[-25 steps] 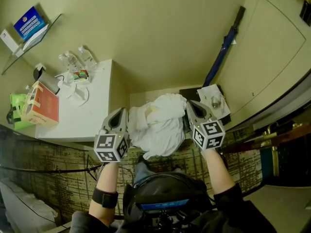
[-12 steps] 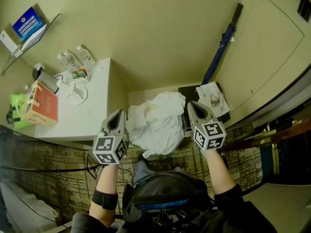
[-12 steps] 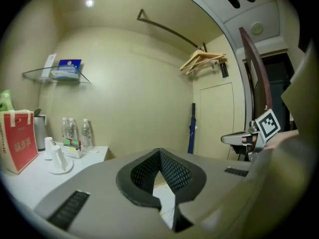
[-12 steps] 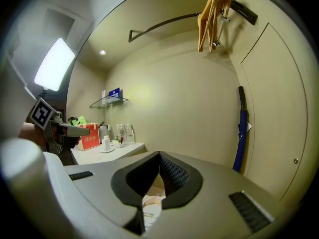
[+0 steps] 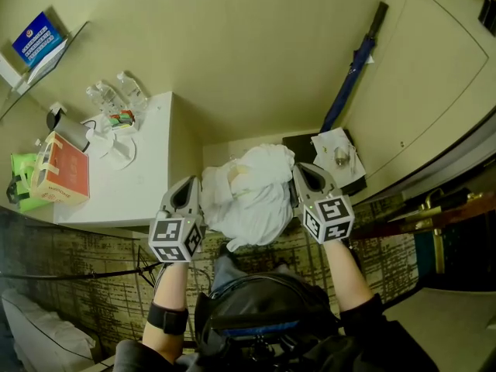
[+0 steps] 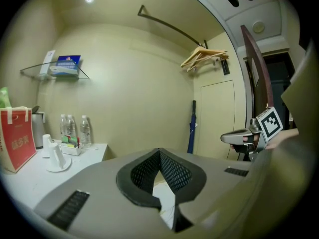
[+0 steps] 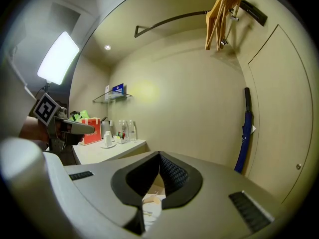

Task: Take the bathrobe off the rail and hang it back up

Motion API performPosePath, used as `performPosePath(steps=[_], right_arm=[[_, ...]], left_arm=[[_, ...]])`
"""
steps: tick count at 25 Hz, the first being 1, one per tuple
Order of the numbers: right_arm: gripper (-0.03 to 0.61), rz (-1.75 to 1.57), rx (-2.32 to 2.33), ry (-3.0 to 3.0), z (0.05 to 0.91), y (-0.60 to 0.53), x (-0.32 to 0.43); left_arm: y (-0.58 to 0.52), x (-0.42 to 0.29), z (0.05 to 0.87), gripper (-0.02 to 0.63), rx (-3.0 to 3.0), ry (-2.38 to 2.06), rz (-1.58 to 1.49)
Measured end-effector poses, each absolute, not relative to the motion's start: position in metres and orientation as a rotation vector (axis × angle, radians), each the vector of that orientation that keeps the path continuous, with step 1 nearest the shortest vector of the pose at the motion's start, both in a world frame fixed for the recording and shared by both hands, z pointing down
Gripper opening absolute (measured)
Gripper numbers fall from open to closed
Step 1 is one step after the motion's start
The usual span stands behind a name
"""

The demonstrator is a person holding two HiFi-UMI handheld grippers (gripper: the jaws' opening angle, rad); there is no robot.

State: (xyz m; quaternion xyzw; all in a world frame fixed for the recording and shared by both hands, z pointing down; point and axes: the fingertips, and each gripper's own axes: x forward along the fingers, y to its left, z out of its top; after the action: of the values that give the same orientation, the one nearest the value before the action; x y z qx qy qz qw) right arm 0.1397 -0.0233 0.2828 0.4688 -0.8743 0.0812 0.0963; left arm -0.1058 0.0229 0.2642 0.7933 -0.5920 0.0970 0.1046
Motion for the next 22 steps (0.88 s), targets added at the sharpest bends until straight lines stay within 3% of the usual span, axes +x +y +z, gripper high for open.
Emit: performPosePath(steps=[16,22], right_arm=[[0.025,0.32,1.362,-2.467,0.334,-0.06,0.096],[0.025,0.379,1.378,-2.4,0.366,-0.086,0.066]], left_arm=[[-0.038,-0.102,0.312,0.003,2.408,-1.552,0.469],[-0.074,-0.094,0.347,0.042,2.456,-1.381,0.578]])
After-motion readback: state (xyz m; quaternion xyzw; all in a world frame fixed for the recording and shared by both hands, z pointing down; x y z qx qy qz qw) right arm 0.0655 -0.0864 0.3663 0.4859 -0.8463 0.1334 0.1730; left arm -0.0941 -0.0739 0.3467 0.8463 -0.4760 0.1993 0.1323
